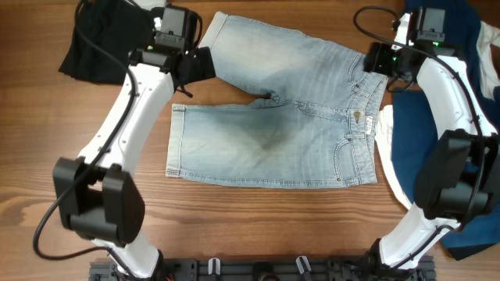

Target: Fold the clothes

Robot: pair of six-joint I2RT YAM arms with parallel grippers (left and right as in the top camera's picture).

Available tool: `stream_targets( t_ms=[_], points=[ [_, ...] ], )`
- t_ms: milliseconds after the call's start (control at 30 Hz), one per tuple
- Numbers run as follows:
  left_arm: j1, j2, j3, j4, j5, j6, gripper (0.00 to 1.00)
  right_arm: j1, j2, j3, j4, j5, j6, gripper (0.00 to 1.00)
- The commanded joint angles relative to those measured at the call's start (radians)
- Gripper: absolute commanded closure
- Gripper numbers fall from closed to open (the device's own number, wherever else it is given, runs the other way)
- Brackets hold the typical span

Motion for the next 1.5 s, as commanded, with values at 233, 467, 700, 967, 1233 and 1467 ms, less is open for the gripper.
stream_targets(
  t_ms=[233, 467, 700, 967, 1233, 1467],
  points=[
    [0.005, 0.057, 0.023, 0.005, 0.061, 0.012, 0.0, 0.01, -0.136, 0.045, -0.163, -0.122, 0.158, 0.0],
    [0.002, -0.119, 0.026, -0.075, 0.189, 0.005, 0.0, 0.028, -0.394, 0.045, -0.414, 0.003, 0.305, 0.0],
    [0.002, -0.159, 0.026, -0.206, 0.266, 0.005, 0.0, 0.06, -0.652, 0.025, -0.635, 0.066, 0.458, 0.0],
    [0.002, -0.152, 0.024, -0.319, 0.27, 0.026, 0.0, 0.06, -0.779, -0.045, -0.743, 0.055, 0.457, 0.0],
    [0.009, -0.15, -0.134, -0.645, -0.042, -1.094, 0.0, 0.06, -0.774, -0.208, -0.722, 0.056, 0.467, 0.0],
    [0.009, -0.15, -0.432, -0.432, 0.058, -1.092, 0.0, 0.06, -0.774, -0.339, -0.639, 0.055, 0.467, 0.0]
  ],
)
